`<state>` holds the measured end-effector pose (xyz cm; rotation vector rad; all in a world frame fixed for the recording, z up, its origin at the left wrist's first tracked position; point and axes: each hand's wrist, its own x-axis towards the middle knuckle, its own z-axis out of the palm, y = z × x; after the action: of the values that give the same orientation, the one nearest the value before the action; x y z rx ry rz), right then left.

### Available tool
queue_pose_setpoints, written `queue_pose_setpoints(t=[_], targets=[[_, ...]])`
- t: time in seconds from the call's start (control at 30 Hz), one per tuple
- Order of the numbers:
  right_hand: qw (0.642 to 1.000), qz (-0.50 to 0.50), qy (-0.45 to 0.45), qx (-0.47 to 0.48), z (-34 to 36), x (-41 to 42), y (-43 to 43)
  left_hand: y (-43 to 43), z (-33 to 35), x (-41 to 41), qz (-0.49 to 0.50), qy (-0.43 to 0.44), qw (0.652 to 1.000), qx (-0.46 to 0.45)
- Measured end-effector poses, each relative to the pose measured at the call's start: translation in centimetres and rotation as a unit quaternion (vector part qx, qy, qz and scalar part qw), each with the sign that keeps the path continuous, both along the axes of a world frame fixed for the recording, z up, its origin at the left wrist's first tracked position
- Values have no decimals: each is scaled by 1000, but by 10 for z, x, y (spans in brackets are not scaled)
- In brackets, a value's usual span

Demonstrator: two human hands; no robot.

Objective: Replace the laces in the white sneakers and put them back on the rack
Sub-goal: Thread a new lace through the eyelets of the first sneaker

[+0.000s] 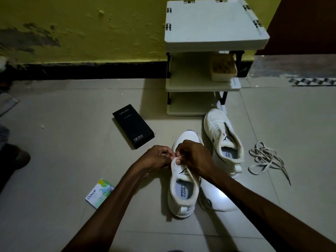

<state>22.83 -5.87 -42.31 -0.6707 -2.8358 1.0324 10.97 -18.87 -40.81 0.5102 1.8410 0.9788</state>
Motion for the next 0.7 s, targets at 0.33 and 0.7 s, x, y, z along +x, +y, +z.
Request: queue_pose_setpoints(t=[0.33, 0.7], targets=[[995, 102, -15, 18, 9, -3, 19, 4, 0, 1, 3, 10, 1000, -7], [984, 173, 21, 35, 11, 3, 27, 3, 1, 3, 42, -39, 998, 8]])
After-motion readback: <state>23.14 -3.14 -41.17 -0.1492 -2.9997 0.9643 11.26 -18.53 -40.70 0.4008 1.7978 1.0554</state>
